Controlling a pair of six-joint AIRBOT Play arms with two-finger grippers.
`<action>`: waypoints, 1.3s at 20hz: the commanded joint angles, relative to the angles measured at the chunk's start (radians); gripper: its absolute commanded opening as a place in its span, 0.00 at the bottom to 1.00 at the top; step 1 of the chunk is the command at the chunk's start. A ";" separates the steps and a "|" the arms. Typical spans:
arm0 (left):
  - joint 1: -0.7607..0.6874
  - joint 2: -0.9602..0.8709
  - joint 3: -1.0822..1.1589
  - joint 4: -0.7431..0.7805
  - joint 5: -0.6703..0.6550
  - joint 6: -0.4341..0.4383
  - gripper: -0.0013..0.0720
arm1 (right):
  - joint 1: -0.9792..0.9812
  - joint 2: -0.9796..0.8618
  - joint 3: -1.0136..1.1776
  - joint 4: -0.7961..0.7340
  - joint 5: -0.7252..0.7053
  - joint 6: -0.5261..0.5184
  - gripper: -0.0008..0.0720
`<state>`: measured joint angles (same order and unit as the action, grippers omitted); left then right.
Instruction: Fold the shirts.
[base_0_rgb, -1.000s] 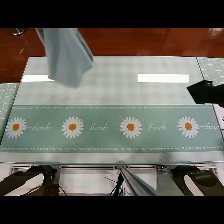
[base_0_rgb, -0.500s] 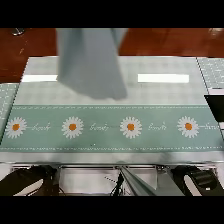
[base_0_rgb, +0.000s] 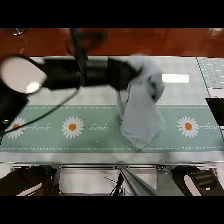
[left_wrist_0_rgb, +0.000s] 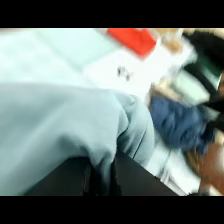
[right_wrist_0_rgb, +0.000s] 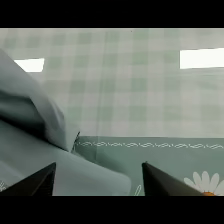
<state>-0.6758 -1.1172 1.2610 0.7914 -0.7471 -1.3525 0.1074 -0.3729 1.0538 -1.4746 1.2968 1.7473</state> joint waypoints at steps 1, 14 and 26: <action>-0.005 0.003 -0.285 0.047 -0.055 -0.021 0.05 | 0.000 -0.014 -0.017 0.000 0.004 0.006 0.86; 0.681 0.119 -0.359 0.205 -0.519 -0.047 0.97 | -0.351 -0.338 -0.184 -0.362 0.060 0.010 0.86; 0.451 -0.116 -0.769 -0.373 -0.344 0.297 0.97 | -0.392 -0.334 -0.631 0.313 -0.019 -0.235 0.86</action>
<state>-0.1669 -1.1717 0.5018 0.4622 -1.1538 -1.0863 -0.3187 -0.7063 0.4622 -1.2140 1.2854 1.5242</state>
